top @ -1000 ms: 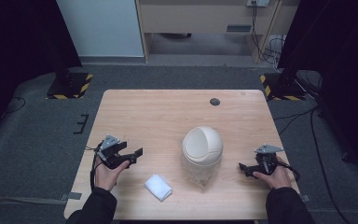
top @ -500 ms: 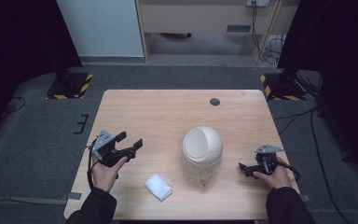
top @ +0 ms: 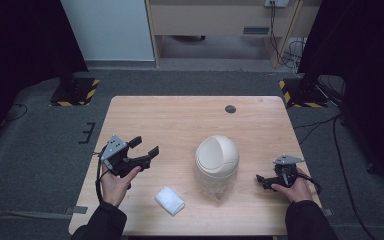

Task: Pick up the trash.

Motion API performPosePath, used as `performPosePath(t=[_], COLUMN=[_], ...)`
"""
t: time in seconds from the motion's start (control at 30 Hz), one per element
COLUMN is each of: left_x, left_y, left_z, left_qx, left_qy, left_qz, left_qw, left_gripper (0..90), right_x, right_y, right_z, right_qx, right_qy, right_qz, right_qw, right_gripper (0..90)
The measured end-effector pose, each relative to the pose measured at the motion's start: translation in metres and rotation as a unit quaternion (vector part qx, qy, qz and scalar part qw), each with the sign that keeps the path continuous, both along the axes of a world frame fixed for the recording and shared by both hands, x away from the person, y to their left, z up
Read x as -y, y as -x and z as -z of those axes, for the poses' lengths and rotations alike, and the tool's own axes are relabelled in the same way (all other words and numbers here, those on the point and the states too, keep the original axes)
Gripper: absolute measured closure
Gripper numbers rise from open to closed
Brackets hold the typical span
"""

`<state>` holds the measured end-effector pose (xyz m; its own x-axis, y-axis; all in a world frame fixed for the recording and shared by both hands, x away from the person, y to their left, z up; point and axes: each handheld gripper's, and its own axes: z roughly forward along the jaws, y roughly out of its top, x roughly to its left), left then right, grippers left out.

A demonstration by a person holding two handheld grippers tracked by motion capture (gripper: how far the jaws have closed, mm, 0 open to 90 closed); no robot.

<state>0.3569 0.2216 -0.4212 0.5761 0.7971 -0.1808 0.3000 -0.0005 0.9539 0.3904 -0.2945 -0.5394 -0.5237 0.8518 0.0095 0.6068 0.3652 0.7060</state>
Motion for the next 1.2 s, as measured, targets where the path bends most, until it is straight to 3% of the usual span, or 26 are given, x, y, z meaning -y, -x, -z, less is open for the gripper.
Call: performPosePath(t=[0.57,1.07,1.2], left_x=[0.04,0.084,0.095], left_y=[-0.013,-0.027,-0.029], left_z=[-0.023,-0.01,-0.007], left_qx=[0.011,-0.012,-0.022], left_qy=[-0.007,-0.032,-0.048], left_qz=[0.048,0.087,0.097], left_qw=[0.9988,0.9956,0.9939], left_gripper=[20.2,20.2,19.9], right_x=[0.0,0.0,0.0], right_y=[0.0,0.0,0.0], right_z=[0.0,0.0,0.0], right_qx=[0.0,0.0,0.0], right_qy=[0.0,0.0,0.0], right_qz=[0.0,0.0,0.0], right_qw=[1.0,1.0,1.0], right_gripper=[0.6,0.6,0.6])
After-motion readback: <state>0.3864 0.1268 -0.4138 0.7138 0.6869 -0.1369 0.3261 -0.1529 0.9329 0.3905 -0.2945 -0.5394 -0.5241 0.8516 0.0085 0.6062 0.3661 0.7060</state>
